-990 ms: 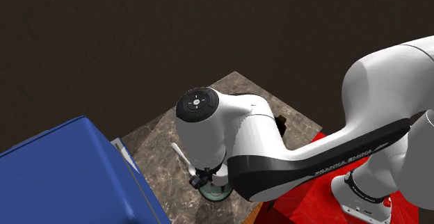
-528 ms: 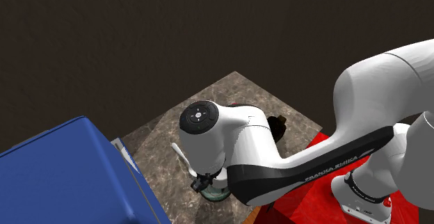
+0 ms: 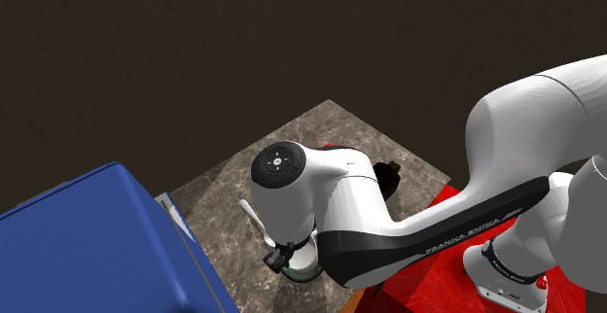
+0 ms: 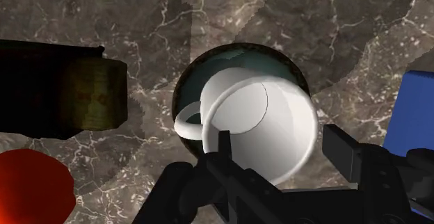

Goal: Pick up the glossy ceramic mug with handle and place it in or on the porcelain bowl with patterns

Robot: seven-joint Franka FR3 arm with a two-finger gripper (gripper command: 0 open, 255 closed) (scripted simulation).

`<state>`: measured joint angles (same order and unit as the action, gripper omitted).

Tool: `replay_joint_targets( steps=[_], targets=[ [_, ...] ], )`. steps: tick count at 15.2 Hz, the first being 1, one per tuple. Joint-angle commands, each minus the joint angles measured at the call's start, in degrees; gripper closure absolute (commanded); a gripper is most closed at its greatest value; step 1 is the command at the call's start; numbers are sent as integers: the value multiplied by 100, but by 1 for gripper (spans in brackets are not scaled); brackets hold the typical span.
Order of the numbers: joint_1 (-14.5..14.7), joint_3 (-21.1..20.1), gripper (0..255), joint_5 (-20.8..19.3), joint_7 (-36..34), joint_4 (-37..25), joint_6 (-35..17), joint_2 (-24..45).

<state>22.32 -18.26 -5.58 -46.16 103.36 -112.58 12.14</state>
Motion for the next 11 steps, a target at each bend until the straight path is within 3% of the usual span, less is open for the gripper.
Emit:
replay_joint_targets(
  steps=[1, 4, 8, 11],
  targets=[
    [0, 0, 0, 0, 0, -1, 0, 0],
    [0, 0, 0, 0, 0, 0, 0, 0],
    [10, -23, 0, 58, 41, -582, 693, -119],
    [10, -23, 0, 59, 41, -581, 693, -120]
  ],
)
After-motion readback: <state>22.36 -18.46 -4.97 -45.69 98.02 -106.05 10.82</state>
